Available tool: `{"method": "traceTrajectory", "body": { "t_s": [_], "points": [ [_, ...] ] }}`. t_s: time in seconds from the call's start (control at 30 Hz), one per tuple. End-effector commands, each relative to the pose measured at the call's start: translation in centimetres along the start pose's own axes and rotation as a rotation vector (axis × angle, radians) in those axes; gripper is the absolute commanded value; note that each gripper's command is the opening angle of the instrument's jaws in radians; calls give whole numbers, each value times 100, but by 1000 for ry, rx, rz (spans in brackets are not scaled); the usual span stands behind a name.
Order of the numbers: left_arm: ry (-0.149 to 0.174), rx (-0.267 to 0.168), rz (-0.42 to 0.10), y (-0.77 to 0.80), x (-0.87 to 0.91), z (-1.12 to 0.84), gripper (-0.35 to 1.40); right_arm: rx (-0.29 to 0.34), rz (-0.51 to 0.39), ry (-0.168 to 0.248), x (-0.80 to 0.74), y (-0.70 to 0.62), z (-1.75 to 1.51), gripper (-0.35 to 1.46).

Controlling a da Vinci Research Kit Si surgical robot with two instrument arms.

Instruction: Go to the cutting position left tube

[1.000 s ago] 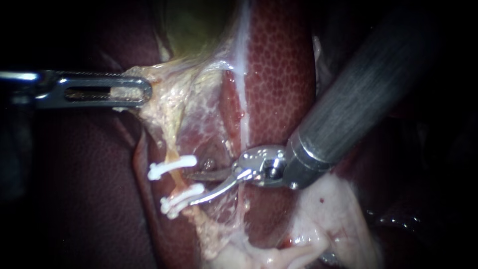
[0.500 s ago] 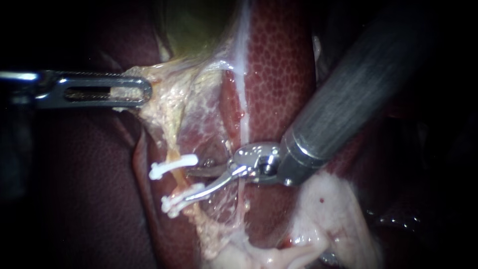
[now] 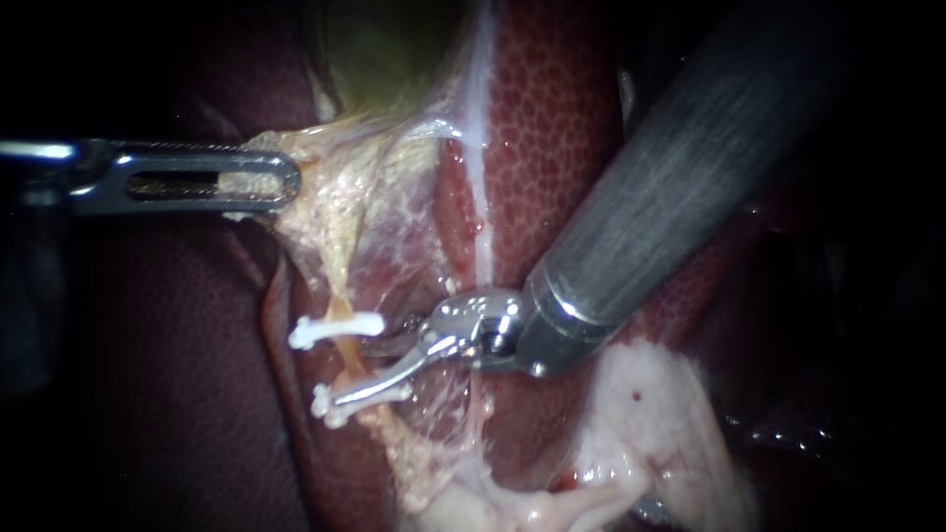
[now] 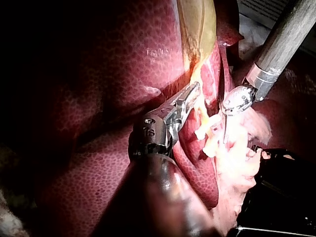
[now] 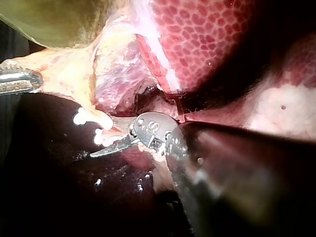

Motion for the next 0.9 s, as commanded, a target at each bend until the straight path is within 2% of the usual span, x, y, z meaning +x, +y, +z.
{"method": "traceTrajectory", "body": {
  "t_s": [0.03,0.63,0.9],
  "points": [
    [0,0,0,0,0,0,-35,5,-1,0,1,0,1,130],
    [0,0,0,-1,0,0,-35,3,-2,5,6,9,31,133],
    [-1,-4,0,-2,0,0,-35,5,-3,22,9,14,46,135]
  ]
}}
